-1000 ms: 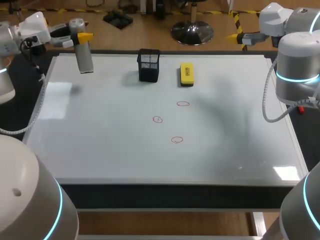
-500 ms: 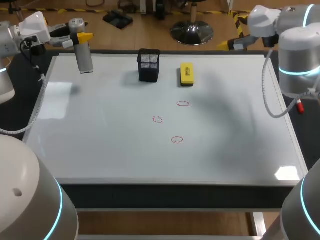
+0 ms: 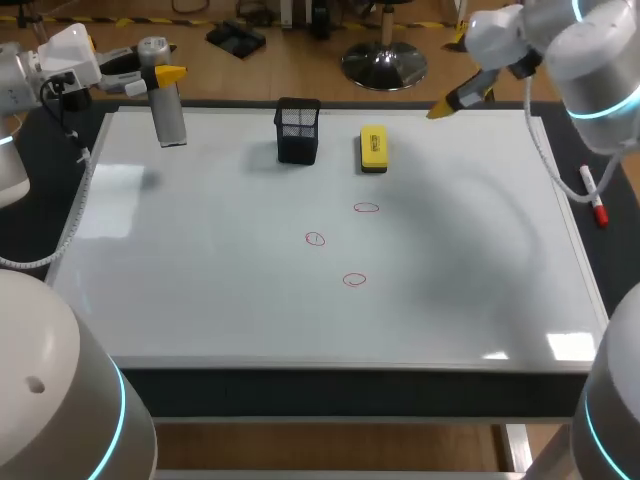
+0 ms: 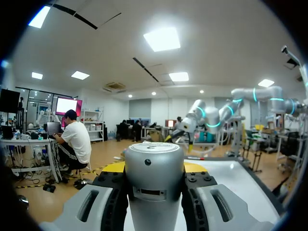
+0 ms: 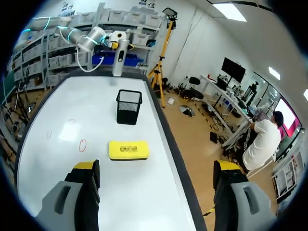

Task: Pick up the inspection probe, press it on each red-marked spot on the whiteboard one by one, put down the probe, pick up the eraser, and wipe off all the red marks.

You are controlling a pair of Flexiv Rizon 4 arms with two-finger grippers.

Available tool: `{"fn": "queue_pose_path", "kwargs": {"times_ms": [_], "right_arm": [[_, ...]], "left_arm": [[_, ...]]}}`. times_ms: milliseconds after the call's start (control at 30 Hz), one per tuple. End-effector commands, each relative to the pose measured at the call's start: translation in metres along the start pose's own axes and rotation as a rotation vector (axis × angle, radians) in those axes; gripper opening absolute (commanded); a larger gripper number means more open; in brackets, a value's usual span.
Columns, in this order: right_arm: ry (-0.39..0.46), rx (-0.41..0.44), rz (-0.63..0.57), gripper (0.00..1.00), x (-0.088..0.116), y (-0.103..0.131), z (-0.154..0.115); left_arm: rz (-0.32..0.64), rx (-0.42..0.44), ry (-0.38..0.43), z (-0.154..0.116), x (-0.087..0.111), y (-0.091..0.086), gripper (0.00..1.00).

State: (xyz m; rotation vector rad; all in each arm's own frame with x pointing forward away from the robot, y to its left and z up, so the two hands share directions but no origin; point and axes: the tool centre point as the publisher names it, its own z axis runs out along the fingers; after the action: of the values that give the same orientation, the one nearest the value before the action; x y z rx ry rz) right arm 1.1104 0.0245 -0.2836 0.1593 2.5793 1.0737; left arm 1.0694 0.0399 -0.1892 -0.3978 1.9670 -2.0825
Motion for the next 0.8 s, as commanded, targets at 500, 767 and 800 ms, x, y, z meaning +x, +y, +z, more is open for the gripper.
{"fn": "queue_pose_path", "kwargs": {"times_ms": [500, 767, 800], "right_arm": [[0.694, 0.855, -0.668, 1.0, -0.004, 0.004, 0.02], [0.698, 0.847, -0.65, 1.0, -0.005, 0.004, 0.019], [0.698, 0.847, -0.65, 1.0, -0.005, 0.004, 0.019]], "left_arm": [[0.001, 0.0, -0.003, 0.0, 0.001, -0.001, 0.0], [0.001, 0.0, -0.003, 0.0, 0.001, -0.001, 0.0], [0.001, 0.0, -0.003, 0.0, 0.001, -0.001, 0.0]]}}
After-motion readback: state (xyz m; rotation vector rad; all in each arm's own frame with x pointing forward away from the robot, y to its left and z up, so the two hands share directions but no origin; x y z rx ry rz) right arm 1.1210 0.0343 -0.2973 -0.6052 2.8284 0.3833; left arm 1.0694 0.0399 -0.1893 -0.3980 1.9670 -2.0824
